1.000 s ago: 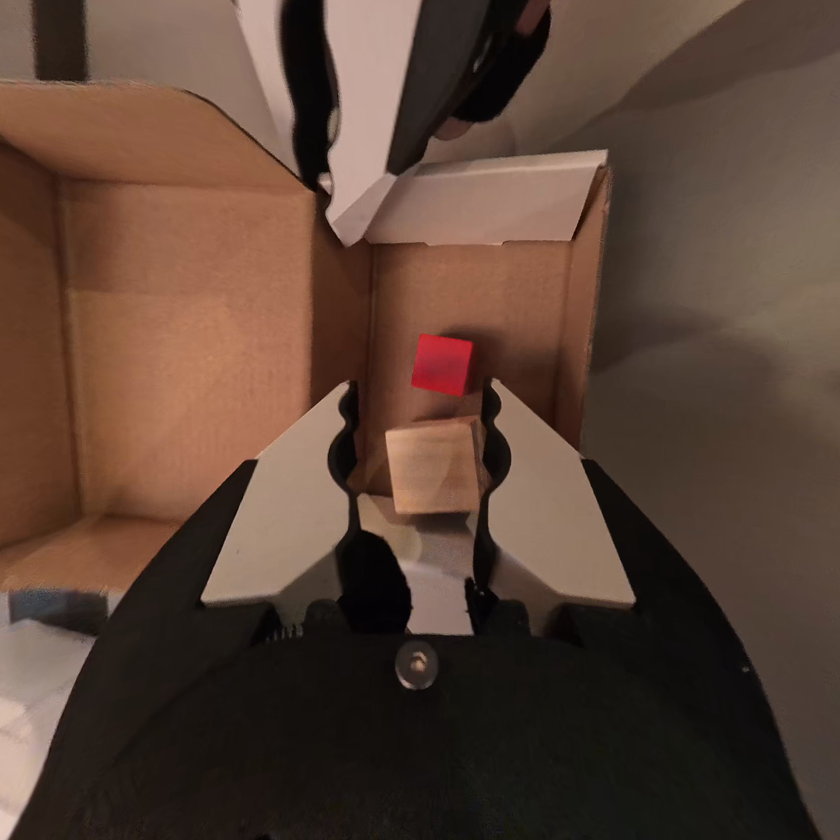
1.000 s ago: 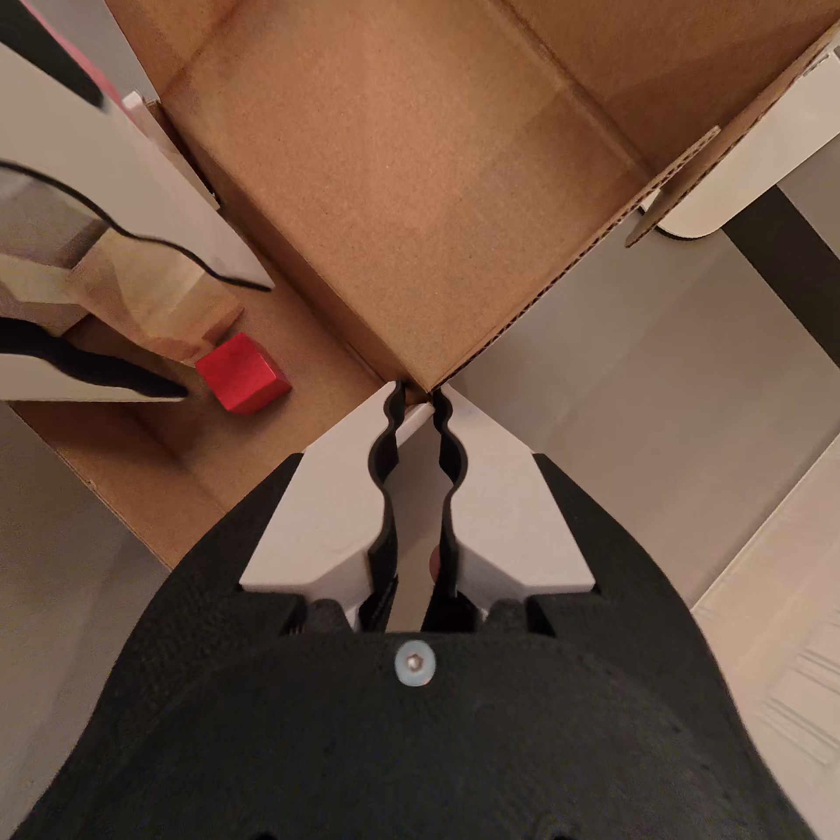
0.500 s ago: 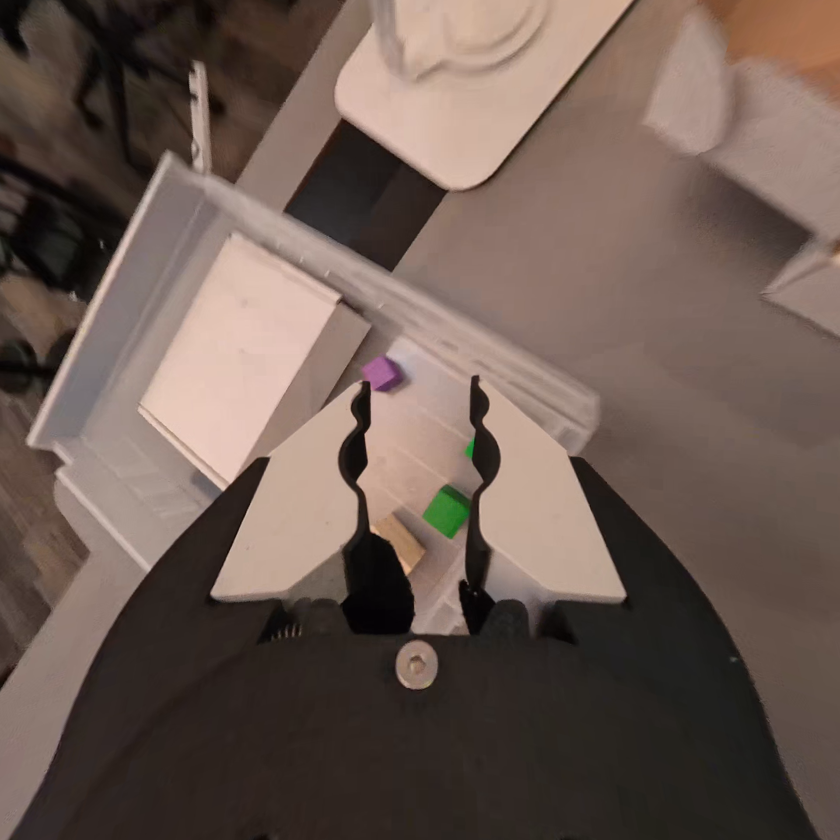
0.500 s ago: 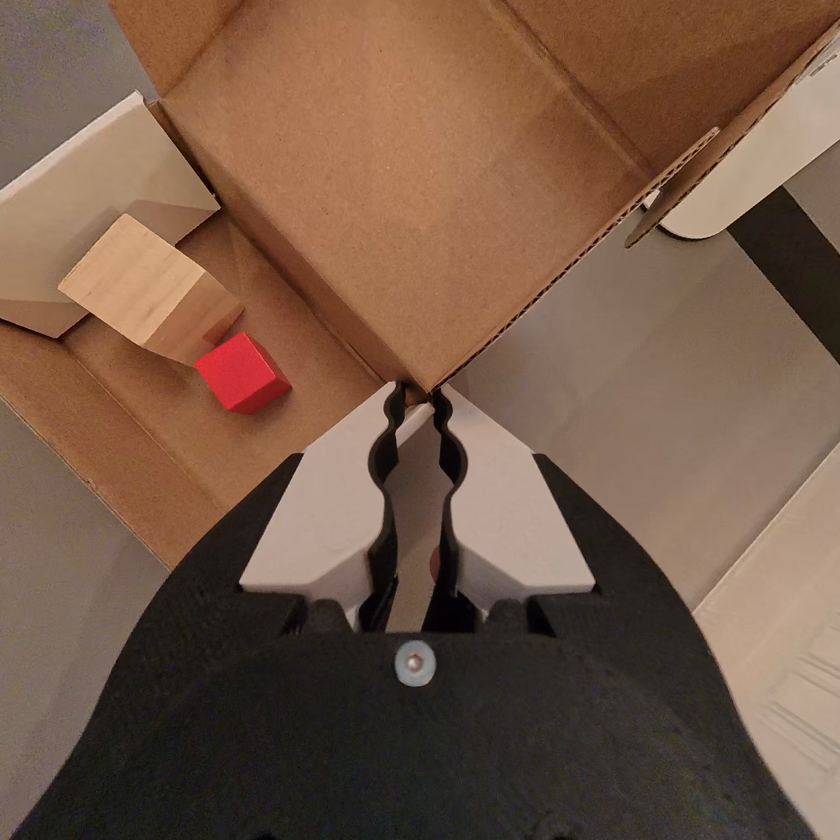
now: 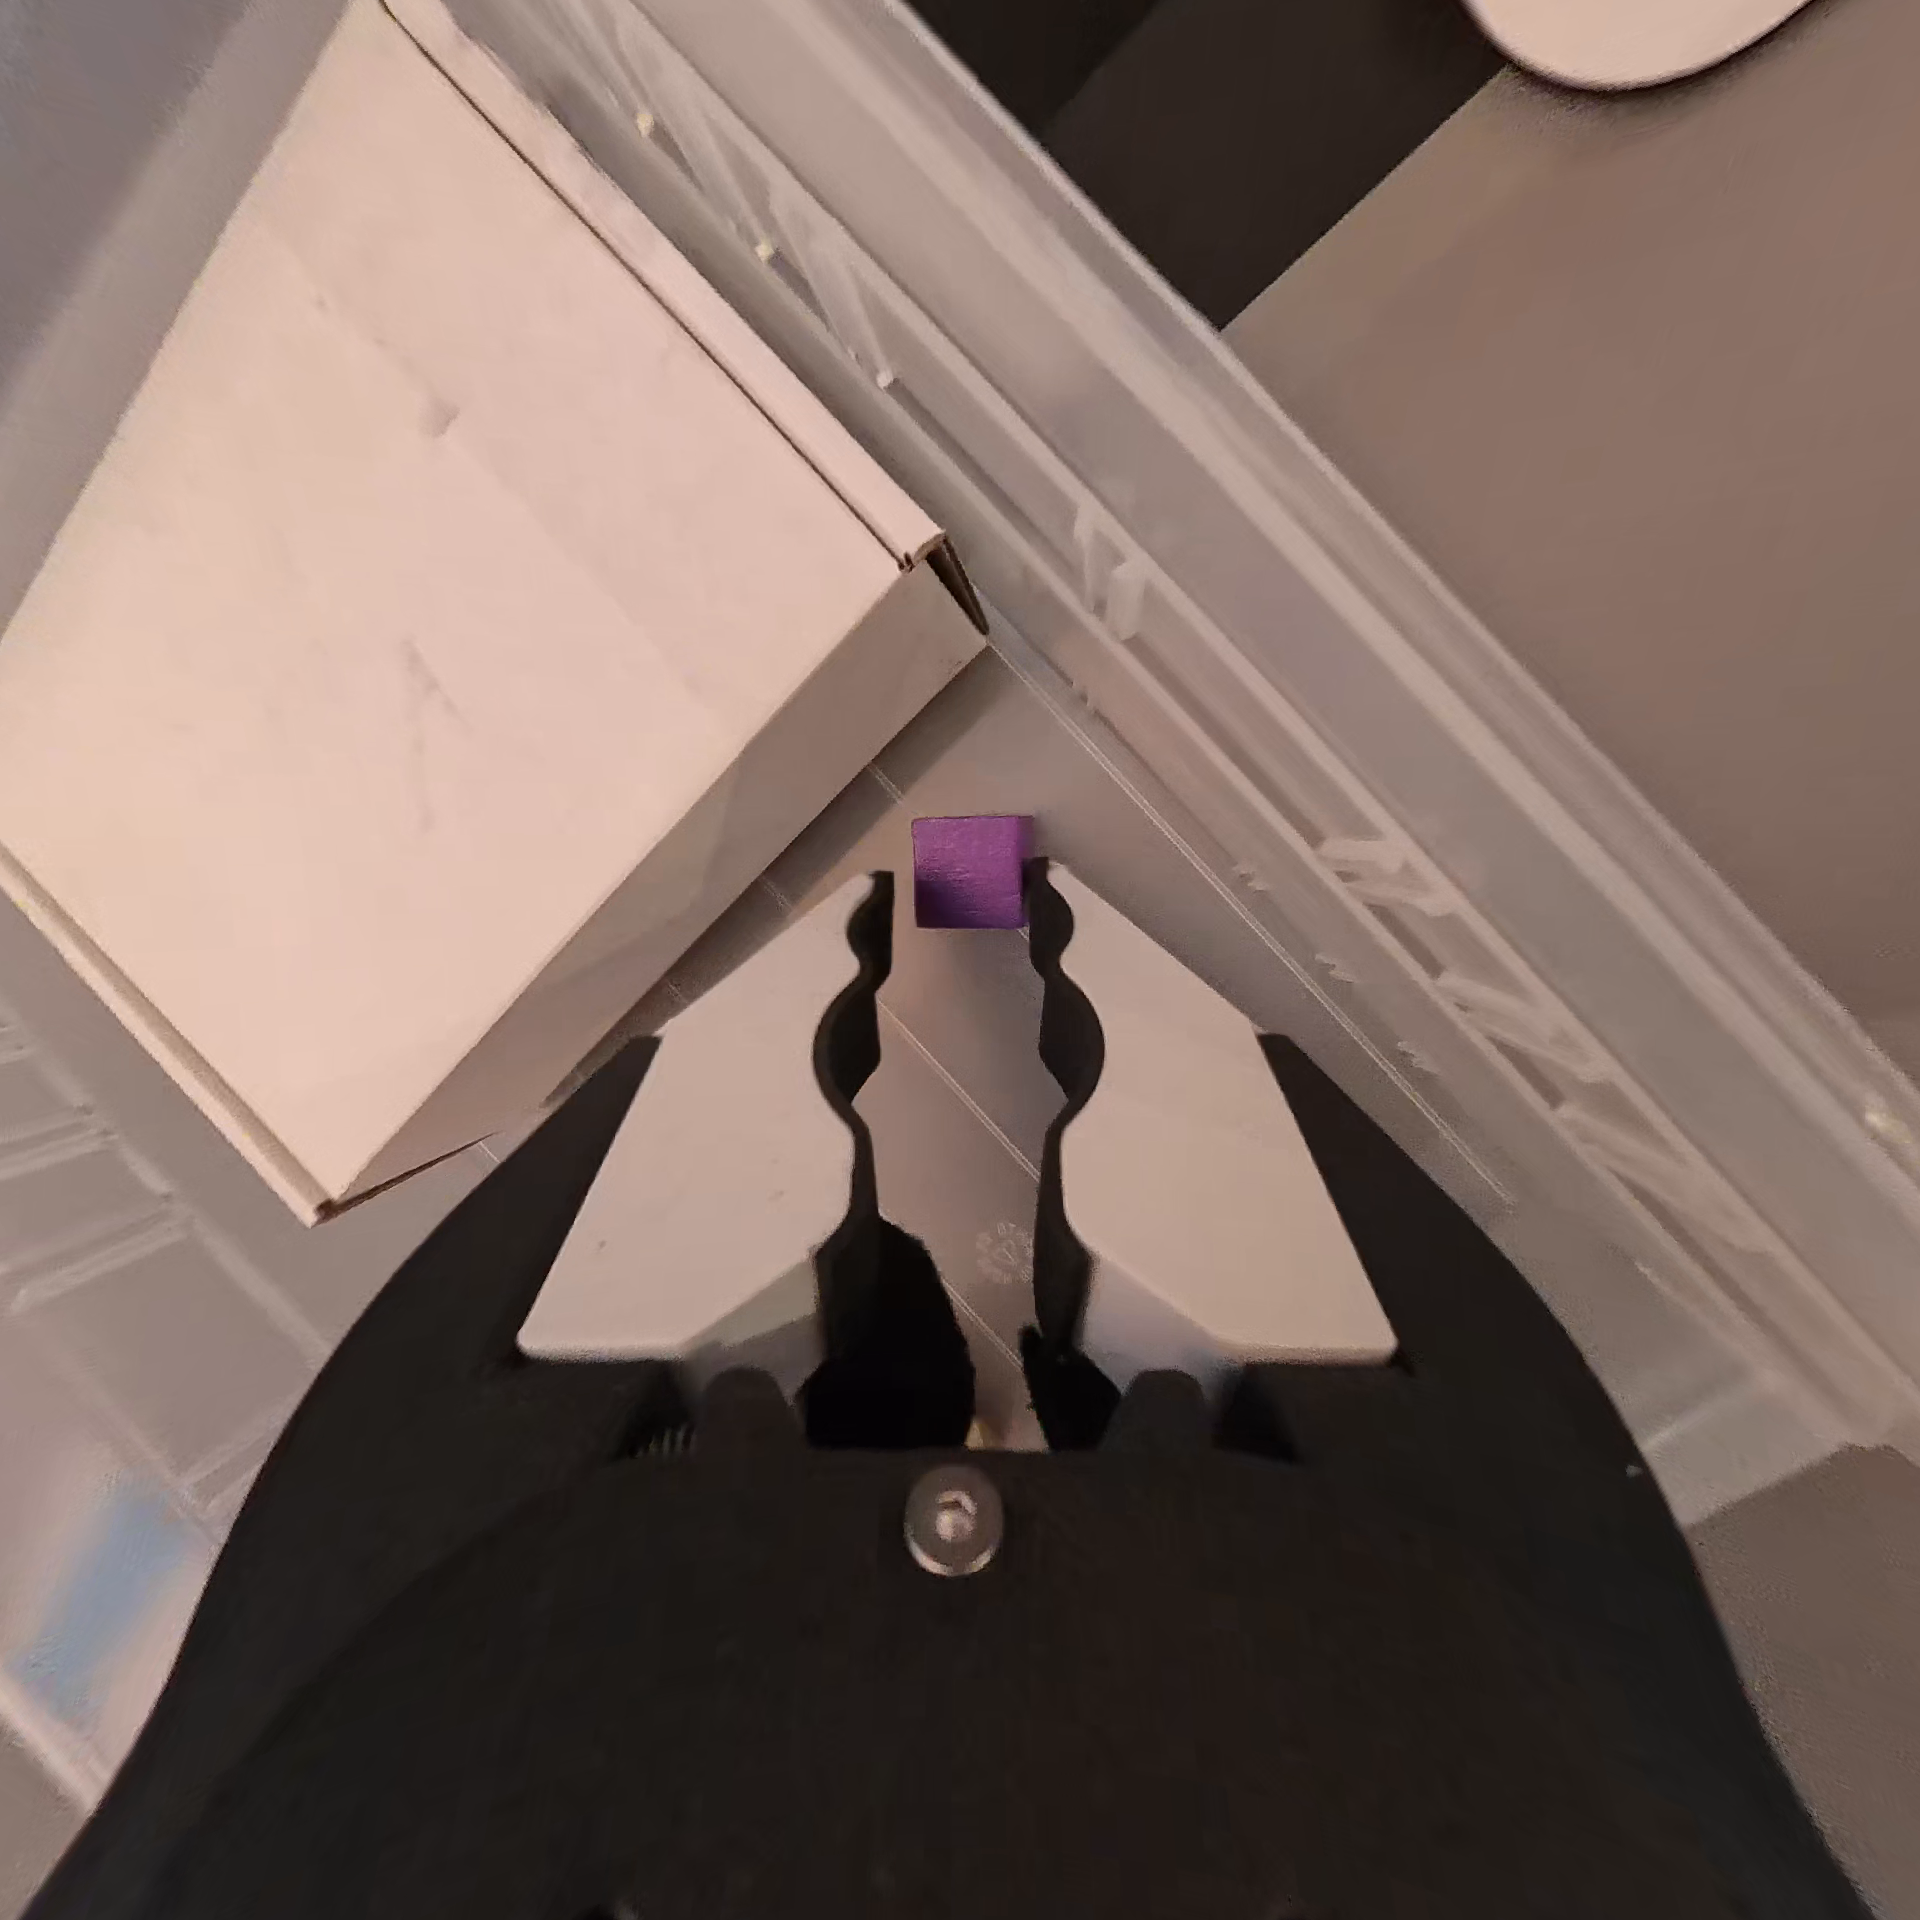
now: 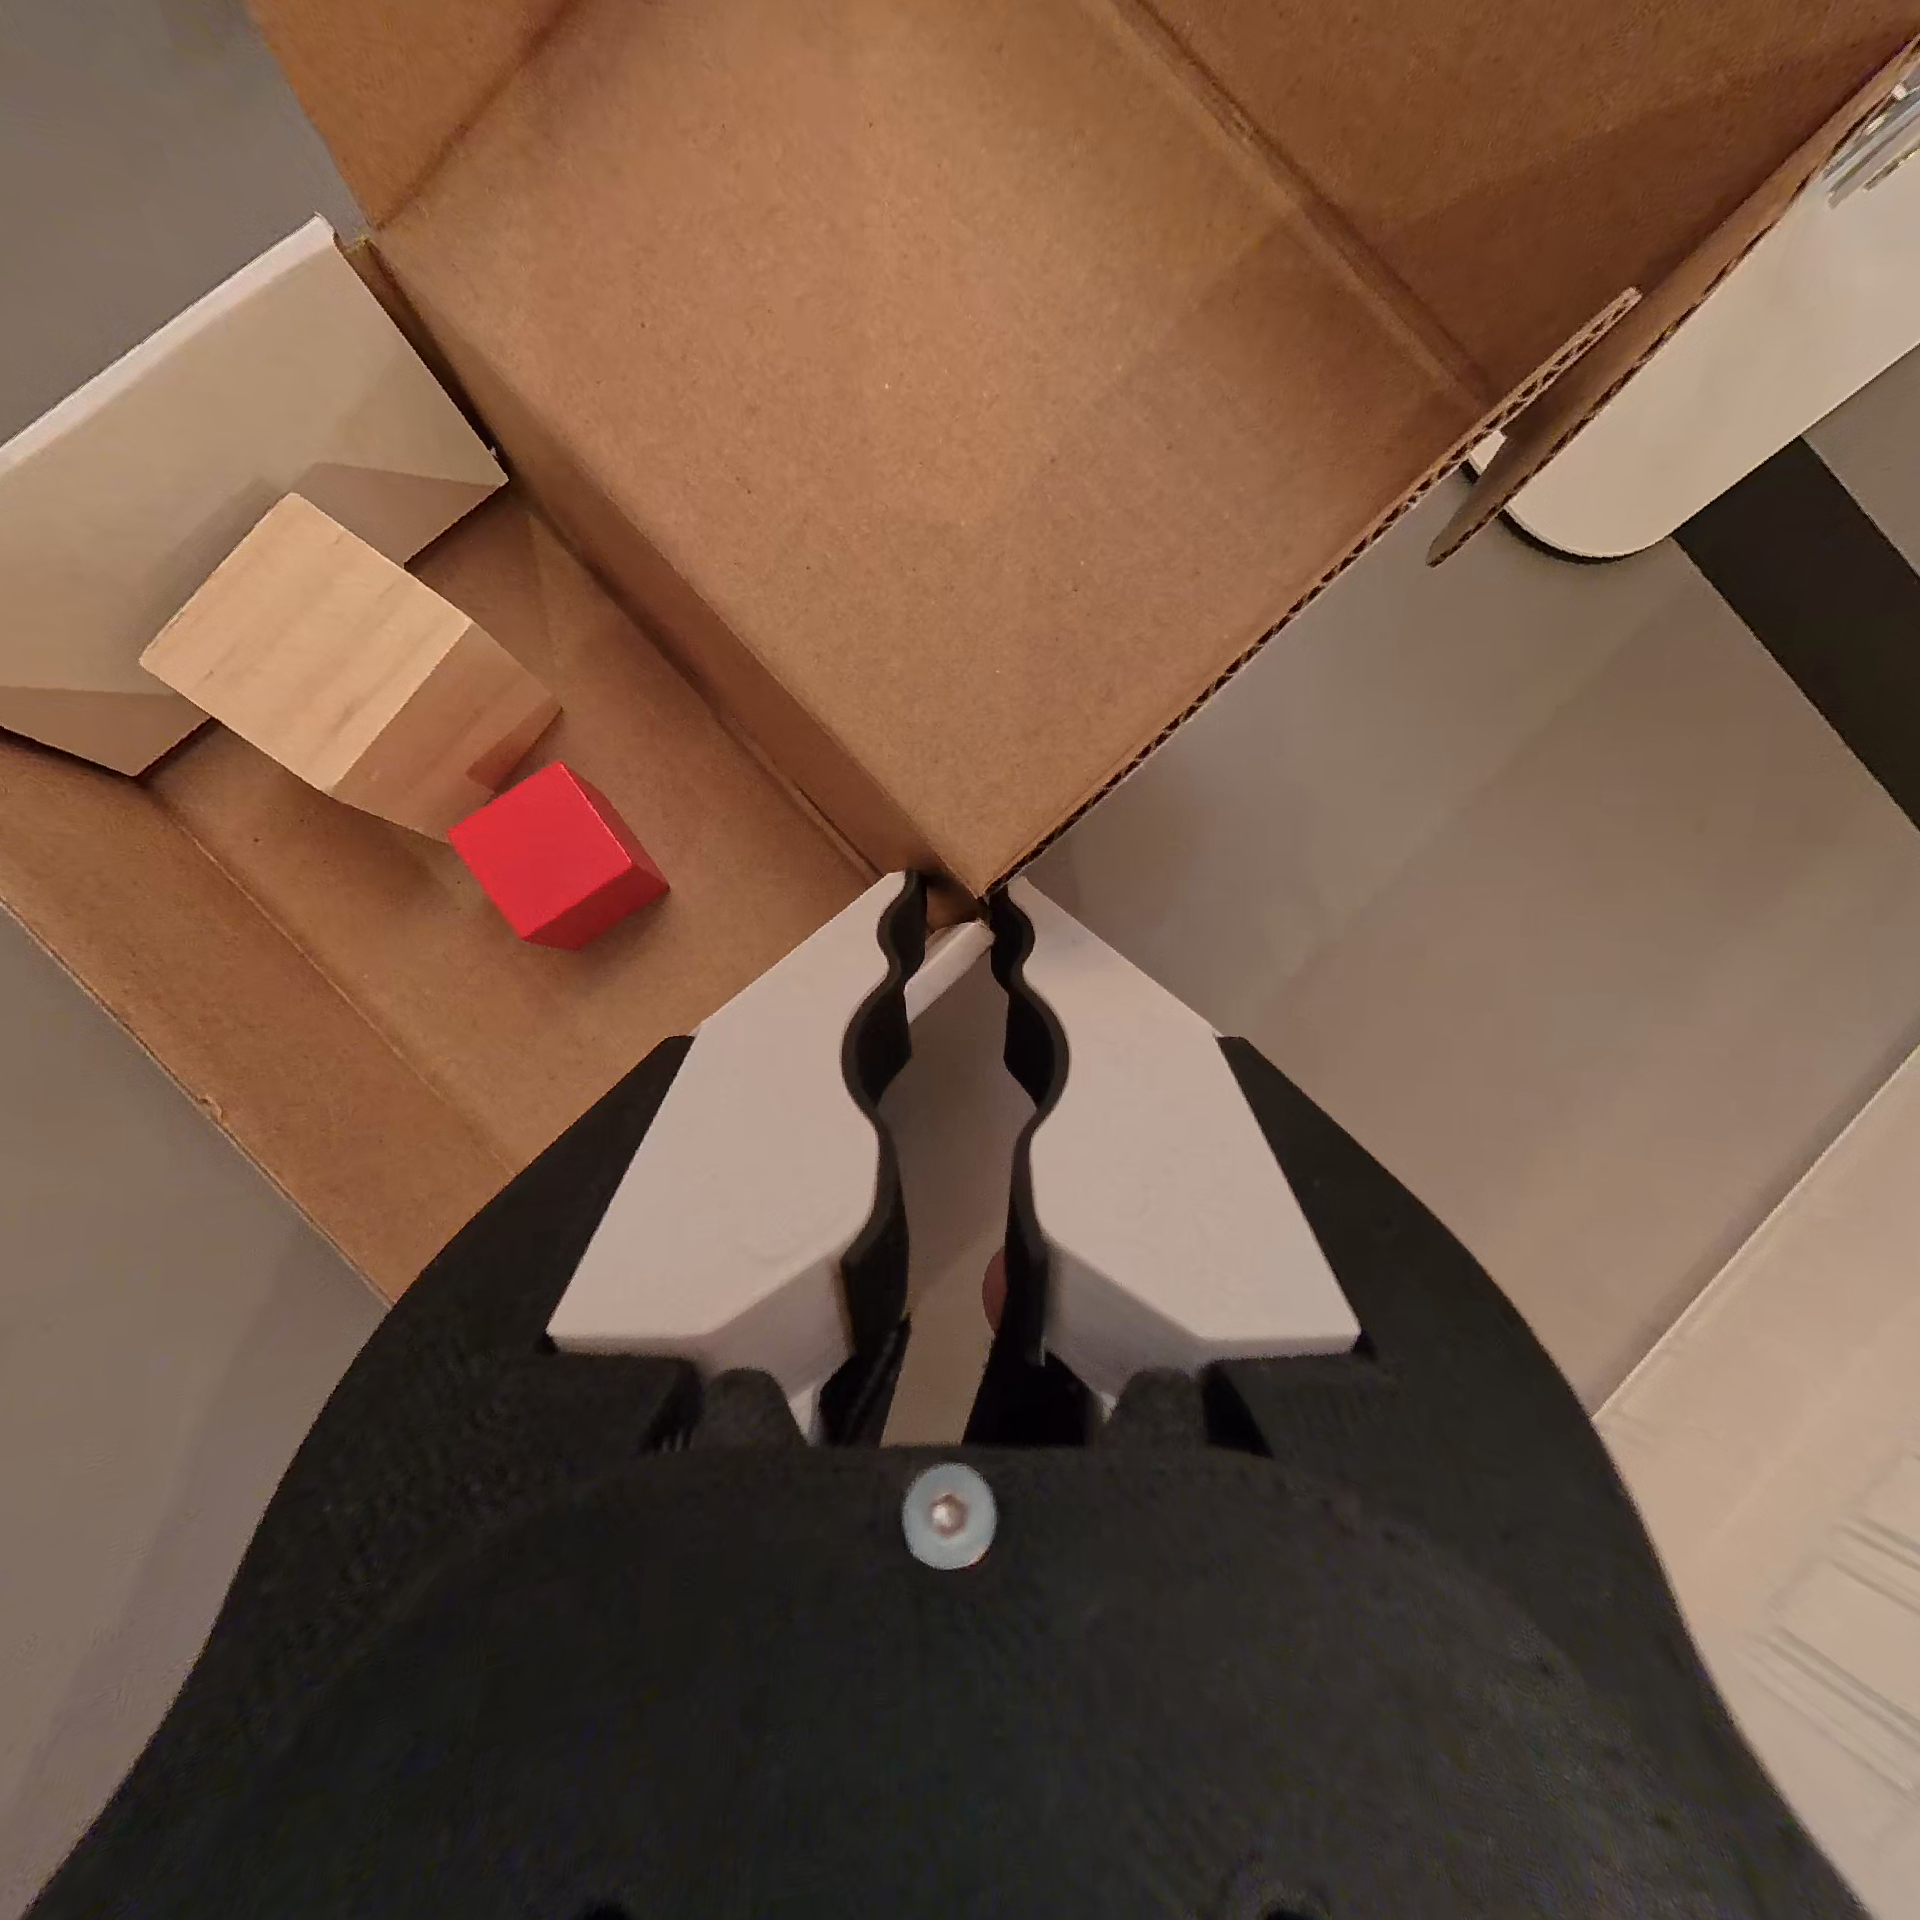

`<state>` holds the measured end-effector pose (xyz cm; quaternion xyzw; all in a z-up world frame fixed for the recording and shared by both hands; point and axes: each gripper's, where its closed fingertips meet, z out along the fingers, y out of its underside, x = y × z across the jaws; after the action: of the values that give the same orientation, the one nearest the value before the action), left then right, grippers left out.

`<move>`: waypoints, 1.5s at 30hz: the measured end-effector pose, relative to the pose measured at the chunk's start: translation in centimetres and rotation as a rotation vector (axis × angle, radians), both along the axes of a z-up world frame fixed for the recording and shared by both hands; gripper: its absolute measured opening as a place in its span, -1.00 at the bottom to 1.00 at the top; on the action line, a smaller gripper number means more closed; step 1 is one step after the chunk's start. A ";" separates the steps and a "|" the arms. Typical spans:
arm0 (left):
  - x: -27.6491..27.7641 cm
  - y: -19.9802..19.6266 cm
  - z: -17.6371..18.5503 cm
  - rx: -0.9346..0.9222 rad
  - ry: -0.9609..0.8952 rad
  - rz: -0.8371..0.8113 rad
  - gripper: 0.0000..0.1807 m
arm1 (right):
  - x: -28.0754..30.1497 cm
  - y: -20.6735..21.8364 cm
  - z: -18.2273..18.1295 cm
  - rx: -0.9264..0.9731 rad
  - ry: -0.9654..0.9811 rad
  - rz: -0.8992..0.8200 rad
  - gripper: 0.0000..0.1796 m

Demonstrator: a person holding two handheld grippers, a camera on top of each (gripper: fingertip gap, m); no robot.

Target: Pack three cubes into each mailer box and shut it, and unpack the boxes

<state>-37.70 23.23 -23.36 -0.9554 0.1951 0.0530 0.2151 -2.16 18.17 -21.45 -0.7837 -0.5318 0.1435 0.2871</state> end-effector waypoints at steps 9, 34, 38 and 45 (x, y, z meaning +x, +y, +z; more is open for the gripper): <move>-0.2 -0.5 2.8 0.085 -0.013 -0.032 -0.78 | 0.0 0.0 0.0 -0.006 0.005 0.001 -0.89; 35.9 -10.5 4.5 0.136 -0.097 -0.871 -0.78 | -0.2 -0.4 0.0 0.006 0.007 0.000 -0.88; 35.8 -10.4 1.8 0.061 -0.051 -0.890 -0.77 | -0.2 -0.4 0.0 -0.005 0.013 0.005 -0.88; 35.5 -10.3 0.5 0.045 -0.035 -0.883 -0.55 | -0.2 -0.4 0.0 -0.002 0.012 0.007 -0.88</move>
<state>-2.17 12.93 -22.88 -0.7763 0.5798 -0.0558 0.2409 -2.38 17.72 -21.44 -0.7813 -0.5326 0.1498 0.2889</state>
